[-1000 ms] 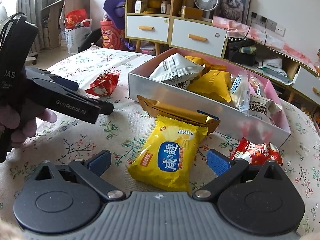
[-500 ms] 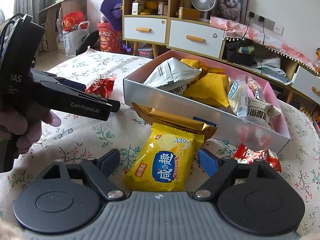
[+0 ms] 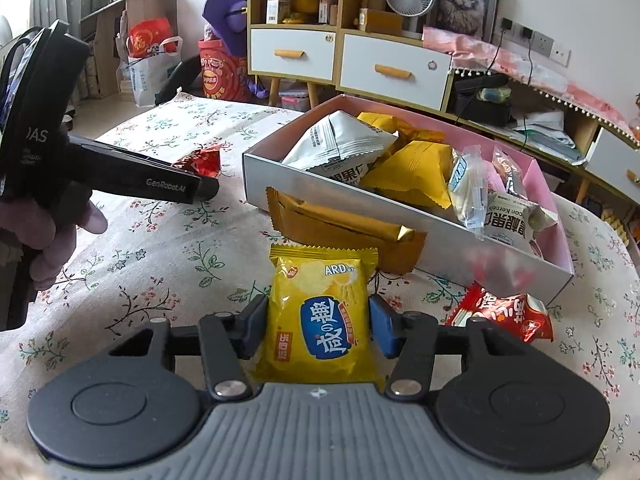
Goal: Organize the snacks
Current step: 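Grasp the red-and-white packet with the left gripper while the right grasps the yellow blue-label packet, then carry both packets into the pink box and open both grippers, then withdraw both tools from the box over the remaining packets, then grasp the gold bar packet with the left gripper while the right grasps the small red packet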
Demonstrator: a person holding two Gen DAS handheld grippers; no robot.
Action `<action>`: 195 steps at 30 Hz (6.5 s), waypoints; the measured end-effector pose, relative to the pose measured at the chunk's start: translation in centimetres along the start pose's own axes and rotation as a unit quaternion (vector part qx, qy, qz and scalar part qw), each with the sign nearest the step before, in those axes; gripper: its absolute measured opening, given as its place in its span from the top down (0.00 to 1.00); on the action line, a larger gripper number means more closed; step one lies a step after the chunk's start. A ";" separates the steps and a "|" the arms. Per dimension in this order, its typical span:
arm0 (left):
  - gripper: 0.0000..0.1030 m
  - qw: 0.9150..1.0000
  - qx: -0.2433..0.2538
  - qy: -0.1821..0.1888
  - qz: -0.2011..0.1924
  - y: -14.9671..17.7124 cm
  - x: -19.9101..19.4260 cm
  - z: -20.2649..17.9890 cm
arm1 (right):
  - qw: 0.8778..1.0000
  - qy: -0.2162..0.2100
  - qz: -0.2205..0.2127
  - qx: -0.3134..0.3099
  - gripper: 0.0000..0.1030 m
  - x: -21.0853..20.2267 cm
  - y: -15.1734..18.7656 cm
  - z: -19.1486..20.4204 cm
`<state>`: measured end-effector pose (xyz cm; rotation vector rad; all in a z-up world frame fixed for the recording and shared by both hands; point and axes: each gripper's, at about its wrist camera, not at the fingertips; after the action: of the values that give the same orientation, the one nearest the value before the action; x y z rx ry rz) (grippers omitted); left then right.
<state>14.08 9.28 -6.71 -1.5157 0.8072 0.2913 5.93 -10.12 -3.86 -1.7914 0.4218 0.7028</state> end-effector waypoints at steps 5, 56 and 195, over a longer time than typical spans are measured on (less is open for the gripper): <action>0.67 1.000 -0.003 0.007 0.001 0.3 -0.6 0.2 | 1.000 -0.004 0.000 -0.003 0.53 -0.2 0.2 -0.4; 0.67 0.995 -0.027 0.093 -0.005 -9.8 1.0 -5.0 | 0.983 0.041 -0.062 0.169 0.54 0.8 -5.2 -11.8; 0.34 0.917 0.251 0.288 0.118 -0.6 0.5 -13.1 | 0.994 -0.055 0.042 0.088 0.66 2.6 1.2 -12.2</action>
<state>11.05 -3.38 -4.81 -1.0111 1.4165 -0.1996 10.27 -21.84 -3.87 -1.5697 0.4727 0.7941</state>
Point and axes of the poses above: each gripper's, at about its wrist camera, not at the fingertips, and x roughly the way its jaws point, z to its left, y to its underside, and after that the axes turned 12 degrees about y, right-handed
